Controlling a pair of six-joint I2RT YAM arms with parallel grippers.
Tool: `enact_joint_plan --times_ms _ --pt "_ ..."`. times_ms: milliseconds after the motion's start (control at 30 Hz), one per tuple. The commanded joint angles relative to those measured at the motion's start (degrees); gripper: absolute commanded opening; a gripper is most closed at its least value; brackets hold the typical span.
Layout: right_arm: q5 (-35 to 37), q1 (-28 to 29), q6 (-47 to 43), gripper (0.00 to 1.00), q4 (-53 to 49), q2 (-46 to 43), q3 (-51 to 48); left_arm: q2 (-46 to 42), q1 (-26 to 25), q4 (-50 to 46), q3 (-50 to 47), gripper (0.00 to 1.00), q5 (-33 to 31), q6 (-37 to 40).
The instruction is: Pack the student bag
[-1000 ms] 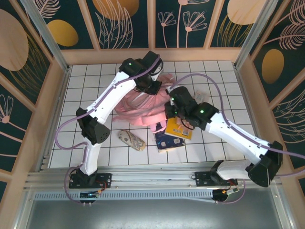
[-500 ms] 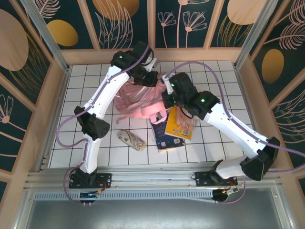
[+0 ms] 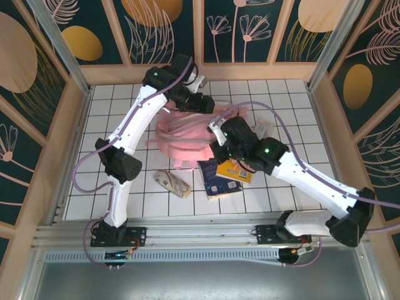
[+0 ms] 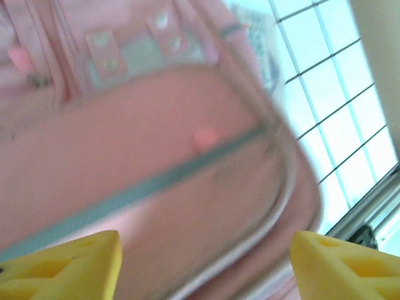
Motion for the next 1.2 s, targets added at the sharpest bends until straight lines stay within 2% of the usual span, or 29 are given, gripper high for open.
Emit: enact_joint_plan --times_ms 0,33,67,100,300,400,600,700,767,800,833,900,933,967,1033,1067,1100,1167 --pt "-4.9 0.1 -1.1 0.0 5.5 -4.0 -1.0 1.6 0.2 6.6 -0.4 0.78 2.6 -4.1" --pt "-5.2 -0.1 -1.3 0.0 5.2 -4.3 -1.3 1.9 -0.1 6.8 0.1 0.82 3.0 -3.9" --pt "-5.4 -0.4 -1.7 0.0 4.6 -4.5 -1.5 2.3 -0.5 7.3 1.2 0.94 3.7 -3.6" --pt "-5.5 -0.7 -2.0 0.0 4.3 -4.7 -1.8 2.9 -1.0 7.4 2.2 0.99 3.9 -3.3" --pt "-7.6 -3.6 -2.2 0.0 3.9 -6.2 -3.4 4.4 -5.2 6.8 2.3 0.99 3.3 0.6" --pt "-8.0 -4.5 -2.3 0.0 3.2 -6.3 -3.5 2.6 -7.4 5.5 -0.9 0.99 -0.6 3.0" --pt "-10.4 -7.6 -3.6 0.0 2.0 -6.4 -2.7 -7.4 -10.5 3.5 -15.4 0.99 -10.7 8.0" --pt "-11.4 -8.1 -4.3 0.0 1.0 -5.8 -2.2 -7.7 -11.9 2.8 -16.6 0.99 -13.7 9.0" --pt "-12.3 -8.1 -4.4 0.0 1.0 -5.8 -2.3 -5.5 -12.3 2.0 -13.8 0.91 -17.2 8.6" --pt "-12.8 -8.1 -4.2 0.0 1.1 -5.8 -2.4 -4.0 -12.3 2.2 -12.0 0.82 -17.2 8.6" --pt "-13.1 -8.1 -4.2 0.0 1.1 -5.8 -2.4 -2.5 -12.3 2.4 -9.9 0.68 -17.2 8.3" --pt "-13.3 -8.1 -4.3 0.0 0.9 -5.7 -2.7 1.6 -12.3 3.1 -5.1 0.5 -15.0 7.4" --pt "-13.3 -8.1 -4.8 0.0 0.6 -5.6 -2.7 3.4 -12.3 3.0 -3.3 0.35 -14.3 6.9" --pt "-13.2 -8.1 -5.4 0.0 -0.1 -5.3 -2.4 5.2 -12.3 2.7 -1.7 0.26 -14.5 6.4" --pt "-12.8 -8.2 -6.0 0.0 -1.4 -4.8 -1.8 6.9 -12.3 2.5 -0.6 0.2 -15.2 5.9" --pt "-12.6 -8.1 -6.0 0.0 -2.2 -4.6 -1.4 7.7 -12.3 1.7 0.8 0.14 -17.1 4.8" --pt "-11.9 -8.1 -5.7 0.0 -3.0 -4.0 -0.5 8.8 -11.7 0.1 3.3 0.07 -19.0 2.9" --pt "-8.9 -7.9 -4.3 0.0 -7.1 -1.3 4.1 11.4 -10.2 -3.4 10.3 0.02 -18.9 -0.3"
